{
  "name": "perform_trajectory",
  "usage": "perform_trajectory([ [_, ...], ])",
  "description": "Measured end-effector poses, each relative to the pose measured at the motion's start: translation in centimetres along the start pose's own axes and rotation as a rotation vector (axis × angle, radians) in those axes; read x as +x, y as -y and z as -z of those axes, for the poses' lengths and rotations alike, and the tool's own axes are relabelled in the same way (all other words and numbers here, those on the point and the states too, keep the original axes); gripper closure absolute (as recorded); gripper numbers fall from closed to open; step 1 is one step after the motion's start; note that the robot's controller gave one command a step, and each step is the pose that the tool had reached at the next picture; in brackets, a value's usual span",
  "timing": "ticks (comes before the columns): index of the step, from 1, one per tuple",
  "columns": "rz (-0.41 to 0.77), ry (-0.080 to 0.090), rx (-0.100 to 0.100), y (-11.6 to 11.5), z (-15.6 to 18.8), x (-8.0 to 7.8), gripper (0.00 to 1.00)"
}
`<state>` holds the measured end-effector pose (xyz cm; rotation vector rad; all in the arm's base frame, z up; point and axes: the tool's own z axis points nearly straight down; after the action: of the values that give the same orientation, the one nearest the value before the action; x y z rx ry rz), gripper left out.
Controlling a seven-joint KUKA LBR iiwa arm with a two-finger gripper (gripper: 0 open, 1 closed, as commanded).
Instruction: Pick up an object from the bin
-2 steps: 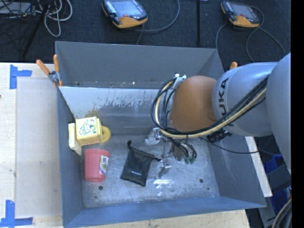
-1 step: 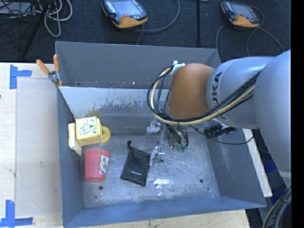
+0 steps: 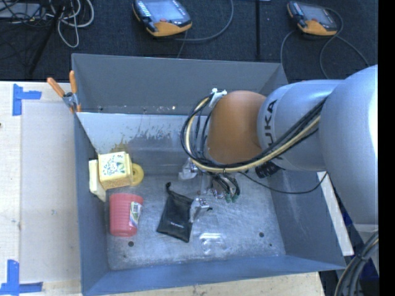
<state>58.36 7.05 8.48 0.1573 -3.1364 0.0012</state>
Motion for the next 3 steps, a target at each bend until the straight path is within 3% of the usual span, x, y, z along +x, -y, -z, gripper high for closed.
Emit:
perform_trajectory([
  [1, -0.319, -0.02, -0.002, 0.0, -0.74, -2.95, 1.0],
  [3, -0.321, -0.015, -0.002, -0.03, -0.39, -3.15, 1.0],
])
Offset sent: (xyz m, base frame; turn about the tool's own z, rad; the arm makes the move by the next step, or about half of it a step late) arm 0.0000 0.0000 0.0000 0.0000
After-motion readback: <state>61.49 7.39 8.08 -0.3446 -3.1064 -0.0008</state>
